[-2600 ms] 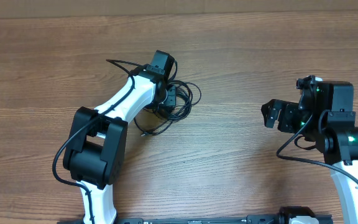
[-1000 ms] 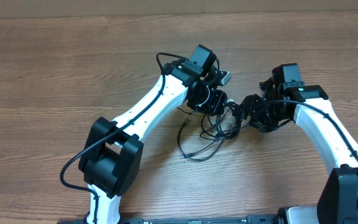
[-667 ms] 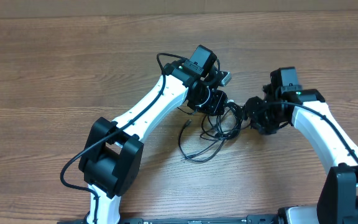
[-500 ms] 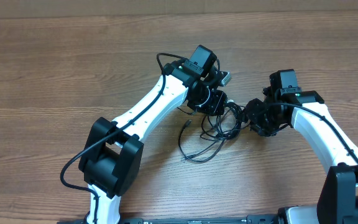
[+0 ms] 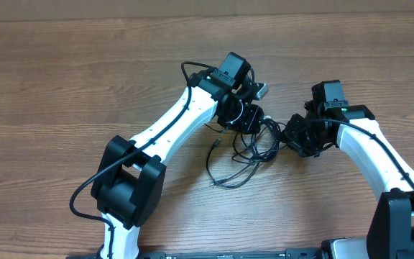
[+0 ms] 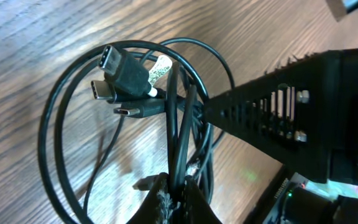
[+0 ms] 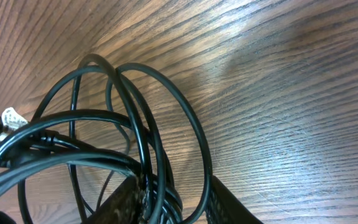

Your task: Untangle cables

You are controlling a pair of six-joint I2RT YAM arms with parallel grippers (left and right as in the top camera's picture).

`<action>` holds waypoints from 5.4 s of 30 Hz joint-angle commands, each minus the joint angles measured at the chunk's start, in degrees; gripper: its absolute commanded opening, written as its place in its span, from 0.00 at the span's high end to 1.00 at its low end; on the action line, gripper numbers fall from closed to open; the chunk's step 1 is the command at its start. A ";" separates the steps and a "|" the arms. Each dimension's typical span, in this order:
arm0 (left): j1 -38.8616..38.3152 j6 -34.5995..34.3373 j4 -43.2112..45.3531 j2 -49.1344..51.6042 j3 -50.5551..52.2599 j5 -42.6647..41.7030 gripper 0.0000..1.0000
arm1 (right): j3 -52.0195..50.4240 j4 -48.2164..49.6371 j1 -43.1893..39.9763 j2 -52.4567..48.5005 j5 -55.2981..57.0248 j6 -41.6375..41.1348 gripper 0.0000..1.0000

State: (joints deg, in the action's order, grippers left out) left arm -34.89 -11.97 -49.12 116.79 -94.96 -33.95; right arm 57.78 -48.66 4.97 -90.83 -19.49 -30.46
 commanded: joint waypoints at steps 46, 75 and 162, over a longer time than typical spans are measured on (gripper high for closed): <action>-0.44 0.85 -2.89 -0.96 -0.85 5.38 0.96 | -2.36 3.28 2.54 -0.31 -0.94 -0.22 0.96; 1.22 0.83 -13.46 -0.83 -0.09 25.33 0.96 | -1.99 19.26 -23.71 -0.26 -24.13 -0.96 0.95; 0.74 10.78 -4.81 -0.85 -0.09 -7.02 0.96 | -2.34 5.09 1.42 -0.72 -2.21 9.25 0.76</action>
State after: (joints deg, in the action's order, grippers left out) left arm -34.04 -2.76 -53.98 116.79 -94.96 -38.15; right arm 55.79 -43.88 6.15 -90.91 -22.09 -20.97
